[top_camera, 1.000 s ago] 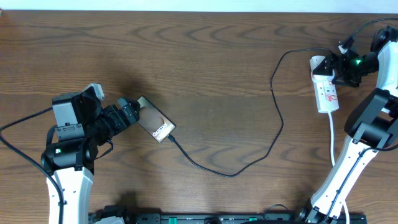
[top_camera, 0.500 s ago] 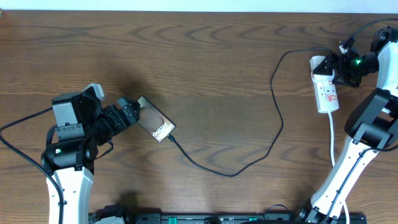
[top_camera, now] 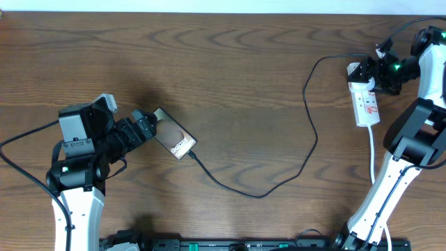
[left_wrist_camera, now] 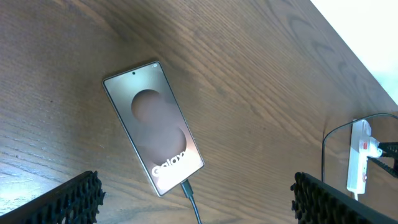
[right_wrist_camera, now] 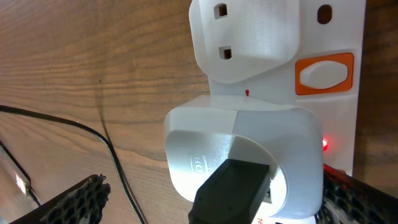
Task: Plug charger to phone and switch on socket
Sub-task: 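Press the orange switch beside the charger down with the right gripper, then raise and pull the right gripper back from the power strip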
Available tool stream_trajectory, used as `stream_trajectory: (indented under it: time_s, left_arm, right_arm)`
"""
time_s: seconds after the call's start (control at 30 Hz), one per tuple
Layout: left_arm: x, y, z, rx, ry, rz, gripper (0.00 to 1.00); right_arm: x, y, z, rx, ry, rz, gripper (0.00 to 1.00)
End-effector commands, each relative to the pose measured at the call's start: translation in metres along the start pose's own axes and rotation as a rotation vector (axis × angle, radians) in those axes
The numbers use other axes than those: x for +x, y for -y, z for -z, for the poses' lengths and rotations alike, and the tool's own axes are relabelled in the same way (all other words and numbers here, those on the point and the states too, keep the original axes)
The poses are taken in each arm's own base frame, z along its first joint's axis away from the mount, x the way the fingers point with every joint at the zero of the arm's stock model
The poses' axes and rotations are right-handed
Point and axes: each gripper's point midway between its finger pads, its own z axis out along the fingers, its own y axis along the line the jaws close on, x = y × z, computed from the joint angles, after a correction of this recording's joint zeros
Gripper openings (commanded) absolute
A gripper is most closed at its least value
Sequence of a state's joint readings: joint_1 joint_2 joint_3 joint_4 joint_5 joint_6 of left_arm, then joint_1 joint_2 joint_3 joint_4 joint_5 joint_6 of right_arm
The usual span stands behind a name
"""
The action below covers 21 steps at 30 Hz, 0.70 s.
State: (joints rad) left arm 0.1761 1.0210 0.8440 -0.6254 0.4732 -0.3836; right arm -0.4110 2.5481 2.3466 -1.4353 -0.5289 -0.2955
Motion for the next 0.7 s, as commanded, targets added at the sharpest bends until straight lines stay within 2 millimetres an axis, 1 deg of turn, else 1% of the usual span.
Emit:
stream_trajectory:
  time_s: [0.0, 0.23, 0.3, 0.4, 0.53, 0.67]
  left_arm:
    - [-0.001, 0.002, 0.001, 0.01, -0.004, -0.022, 0.97]
    - [-0.001, 0.002, 0.001, 0.01, -0.003, -0.022, 0.97]
    - [-0.001, 0.002, 0.001, 0.01, -0.004, -0.026, 0.97]
    - [-0.001, 0.002, 0.001, 0.01, -0.003, -0.03, 0.97]
    - [-0.001, 0.002, 0.001, 0.01, -0.003, -0.03, 0.97]
    - [-0.001, 0.002, 0.001, 0.01, -0.002, -0.03, 0.97]
  right_arm:
    - [0.008, -0.04, -0.034, -0.147, -0.067, -0.004, 0.99]
    - [0.007, -0.038, -0.034, -0.136, -0.064, -0.001, 0.99]
    - [0.005, -0.033, -0.034, -0.109, -0.06, 0.002, 0.99]
    - [0.003, -0.019, -0.03, -0.035, -0.056, -0.028, 0.99]
    - [-0.003, -0.005, -0.015, 0.021, -0.025, -0.07, 0.99]
    - [-0.009, 0.004, 0.012, 0.032, 0.023, -0.115, 0.99]
